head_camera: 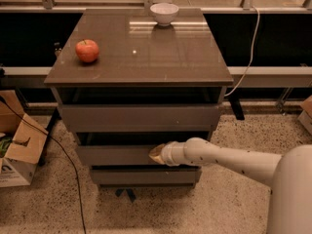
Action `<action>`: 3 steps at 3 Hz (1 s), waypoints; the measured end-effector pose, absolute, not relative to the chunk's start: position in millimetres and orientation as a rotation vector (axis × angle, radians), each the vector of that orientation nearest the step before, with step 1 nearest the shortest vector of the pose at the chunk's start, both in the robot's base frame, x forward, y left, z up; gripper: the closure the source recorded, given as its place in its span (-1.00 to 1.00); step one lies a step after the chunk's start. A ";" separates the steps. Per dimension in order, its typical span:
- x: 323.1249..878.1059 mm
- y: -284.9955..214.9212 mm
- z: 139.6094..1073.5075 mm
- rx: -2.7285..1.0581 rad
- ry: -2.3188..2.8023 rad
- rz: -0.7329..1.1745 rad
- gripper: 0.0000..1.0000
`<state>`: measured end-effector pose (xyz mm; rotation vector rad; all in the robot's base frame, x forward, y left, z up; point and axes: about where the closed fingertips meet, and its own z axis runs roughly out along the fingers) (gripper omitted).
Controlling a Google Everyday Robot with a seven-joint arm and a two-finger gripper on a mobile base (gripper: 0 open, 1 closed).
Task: Close middle drawer
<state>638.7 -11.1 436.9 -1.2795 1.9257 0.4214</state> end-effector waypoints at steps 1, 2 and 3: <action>659.9 -9.0 436.6 -1.269 1.898 0.416 1.00; 669.2 -10.2 439.2 -1.238 1.892 0.431 0.47; 668.7 -10.1 439.1 -1.238 1.892 0.431 0.00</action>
Offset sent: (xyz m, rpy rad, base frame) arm 0.0420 -0.0058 0.0070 0.0695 -0.0349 -0.0374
